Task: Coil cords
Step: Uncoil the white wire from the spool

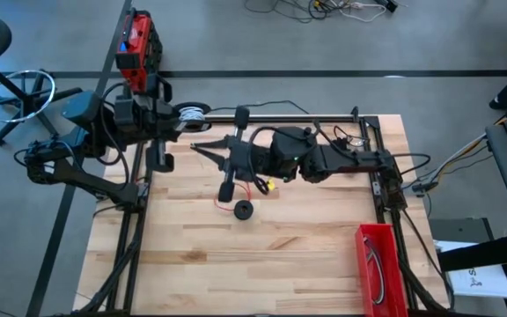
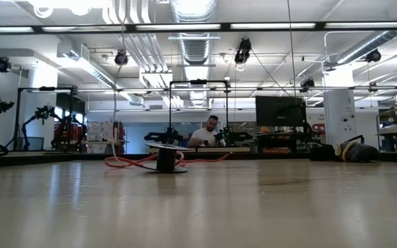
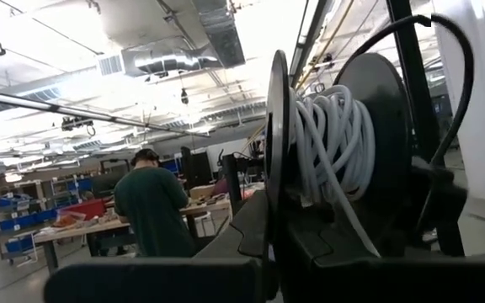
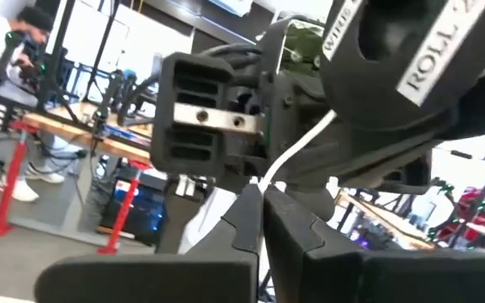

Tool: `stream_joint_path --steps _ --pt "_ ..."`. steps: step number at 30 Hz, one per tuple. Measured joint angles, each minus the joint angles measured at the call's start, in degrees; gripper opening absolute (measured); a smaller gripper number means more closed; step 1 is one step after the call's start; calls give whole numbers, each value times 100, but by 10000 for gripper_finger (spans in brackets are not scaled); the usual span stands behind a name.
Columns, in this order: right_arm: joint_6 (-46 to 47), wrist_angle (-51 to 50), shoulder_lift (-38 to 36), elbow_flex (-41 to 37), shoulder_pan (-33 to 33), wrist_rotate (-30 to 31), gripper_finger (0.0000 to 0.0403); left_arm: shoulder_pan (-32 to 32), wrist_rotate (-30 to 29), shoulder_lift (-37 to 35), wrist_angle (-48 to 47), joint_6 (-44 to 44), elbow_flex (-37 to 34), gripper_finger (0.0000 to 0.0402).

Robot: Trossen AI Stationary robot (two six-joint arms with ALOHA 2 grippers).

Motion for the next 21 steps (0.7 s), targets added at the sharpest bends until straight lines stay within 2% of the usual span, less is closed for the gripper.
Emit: stream_joint_path --steps 4,10,15,21 --pt "178 28 0 0 94 -3 2 0 -24 46 -55 84 1 0" --pt "78 81 0 0 195 -26 1 2 -781 298 -630 368 2 0" --pt "-224 -29 -144 0 258 22 1 3 -1118 469 -987 509 7 0" --pt "-344 -681 -598 9 378 556 0 0 -1124 342 -1262 769 -7 0"
